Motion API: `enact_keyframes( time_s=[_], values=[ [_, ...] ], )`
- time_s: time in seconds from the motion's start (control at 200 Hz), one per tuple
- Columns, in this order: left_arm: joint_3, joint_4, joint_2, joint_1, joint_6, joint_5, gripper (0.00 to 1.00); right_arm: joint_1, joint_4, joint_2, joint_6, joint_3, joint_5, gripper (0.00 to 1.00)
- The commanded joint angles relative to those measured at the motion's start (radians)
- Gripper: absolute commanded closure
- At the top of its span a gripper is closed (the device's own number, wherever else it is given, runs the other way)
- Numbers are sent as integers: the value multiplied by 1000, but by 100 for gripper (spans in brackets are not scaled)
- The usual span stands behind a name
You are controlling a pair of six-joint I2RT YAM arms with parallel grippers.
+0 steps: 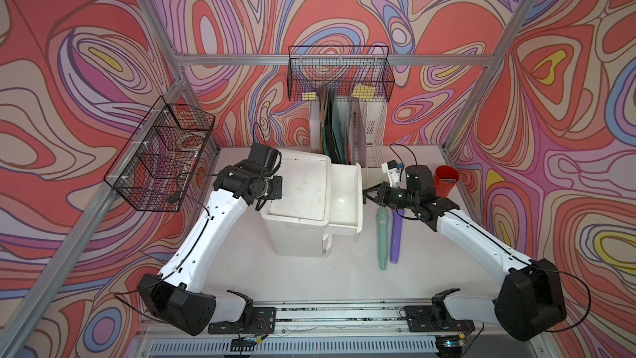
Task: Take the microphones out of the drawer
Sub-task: Close the drawer in the storage box.
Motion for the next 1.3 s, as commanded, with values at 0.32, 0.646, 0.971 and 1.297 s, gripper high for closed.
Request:
enact_keyframes(
  time_s=[0.32, 0.646, 0.971, 1.297],
  values=[
    [14, 45, 11, -10, -69, 101, 100, 73, 125, 66, 50, -9, -53, 100],
    [11, 45, 12, -22, -72, 98, 100, 146, 196, 181, 63, 71, -46, 100],
    [-7, 58, 12, -25, -80, 110, 100, 206, 271, 292, 94, 146, -53, 100],
    [-3, 75, 24, -56, -101, 118, 100, 220, 263, 307, 83, 159, -50, 100]
  ],
)
